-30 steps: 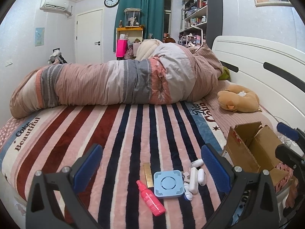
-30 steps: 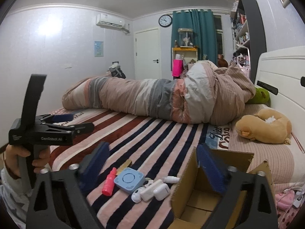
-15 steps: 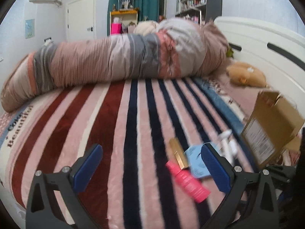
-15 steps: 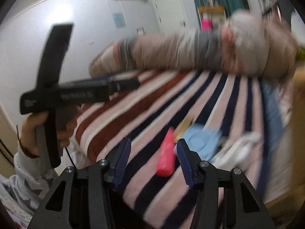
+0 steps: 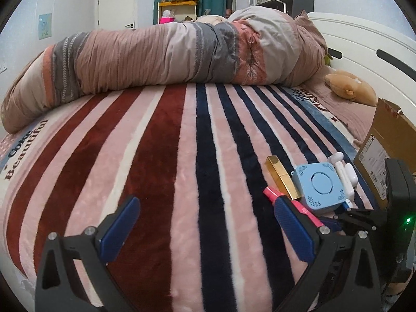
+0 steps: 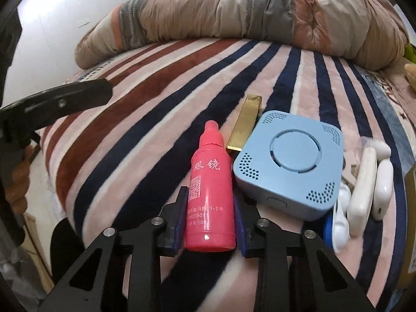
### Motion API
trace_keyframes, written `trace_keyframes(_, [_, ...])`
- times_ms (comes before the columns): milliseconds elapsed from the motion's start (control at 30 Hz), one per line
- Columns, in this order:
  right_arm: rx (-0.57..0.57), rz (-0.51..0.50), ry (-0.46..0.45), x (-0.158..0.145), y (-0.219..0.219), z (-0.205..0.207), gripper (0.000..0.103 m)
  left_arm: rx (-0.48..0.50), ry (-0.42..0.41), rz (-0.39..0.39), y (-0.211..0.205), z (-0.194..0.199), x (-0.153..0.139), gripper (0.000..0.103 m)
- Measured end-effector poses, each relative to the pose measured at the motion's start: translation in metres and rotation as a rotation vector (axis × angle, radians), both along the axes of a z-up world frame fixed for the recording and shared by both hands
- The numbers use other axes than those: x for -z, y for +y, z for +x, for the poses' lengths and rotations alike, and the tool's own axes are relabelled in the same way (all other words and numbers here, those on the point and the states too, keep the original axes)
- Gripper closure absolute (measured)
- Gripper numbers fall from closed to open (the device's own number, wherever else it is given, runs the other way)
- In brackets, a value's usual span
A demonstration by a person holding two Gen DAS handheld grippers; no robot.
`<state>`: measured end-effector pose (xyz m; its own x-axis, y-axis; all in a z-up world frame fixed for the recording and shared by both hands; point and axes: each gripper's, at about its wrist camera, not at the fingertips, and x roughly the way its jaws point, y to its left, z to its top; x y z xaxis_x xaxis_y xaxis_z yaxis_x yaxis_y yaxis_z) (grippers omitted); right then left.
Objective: Organize rigid objects
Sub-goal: 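Drop the pink bottle in the box with right gripper while left grasps gold tube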
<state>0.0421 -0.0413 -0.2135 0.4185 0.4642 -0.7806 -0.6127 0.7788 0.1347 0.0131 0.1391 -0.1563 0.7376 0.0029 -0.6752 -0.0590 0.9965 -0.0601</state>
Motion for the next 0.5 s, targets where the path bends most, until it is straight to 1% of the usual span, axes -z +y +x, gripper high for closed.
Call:
trace_keyframes(67, [-0.012,0.003,-0.009,-0.006,0.0,-0.004,0.076,0.005,0.012,-0.028,0.003,0.001,-0.001,0.001])
trace_keyframes(133, [-0.019,0.068,-0.009,-0.021,-0.012,-0.01,0.076,0.01,0.015,-0.059,0.005,0.002,0.0,0.001])
trace_keyframes(167, [-0.007,0.107,-0.02,-0.036,-0.023,-0.011,0.076,0.016,0.023,-0.071,0.005,0.005,0.002,0.001])
trace_keyframes(200, [0.007,0.151,-0.035,-0.052,-0.035,-0.01,0.076,0.023,0.03,-0.078,0.002,0.007,0.003,0.001])
trace_keyframes(233, [0.033,0.217,-0.068,-0.08,-0.058,-0.012,0.076,0.038,0.04,-0.086,-0.002,0.013,0.006,0.001])
trace_keyframes(267, [0.057,0.254,-0.109,-0.103,-0.077,-0.015,0.076,0.051,0.049,-0.09,-0.008,0.019,0.01,0.001])
trace_keyframes(333, [0.128,0.281,-0.235,-0.151,-0.12,-0.022,0.076,0.066,0.069,-0.092,-0.021,0.033,0.018,0.001])
trace_keyframes(367, [0.172,0.275,-0.291,-0.169,-0.139,-0.025,0.076,0.069,0.083,-0.1,-0.029,0.042,0.024,0.006])
trace_keyframes(400, [0.218,0.265,-0.335,-0.182,-0.156,-0.025,0.076,0.078,0.101,-0.12,-0.036,0.054,0.031,0.017])
trace_keyframes(433, [0.282,0.245,-0.376,-0.195,-0.178,-0.027,0.076,0.083,0.114,-0.136,-0.042,0.061,0.036,0.023])
trace_keyframes(467, [0.356,0.207,-0.399,-0.203,-0.2,-0.026,0.076,0.083,0.136,-0.153,-0.048,0.072,0.043,0.035])
trace_keyframes(500, [0.41,0.174,-0.406,-0.205,-0.215,-0.025,0.076,0.077,0.157,-0.155,-0.054,0.084,0.051,0.041])
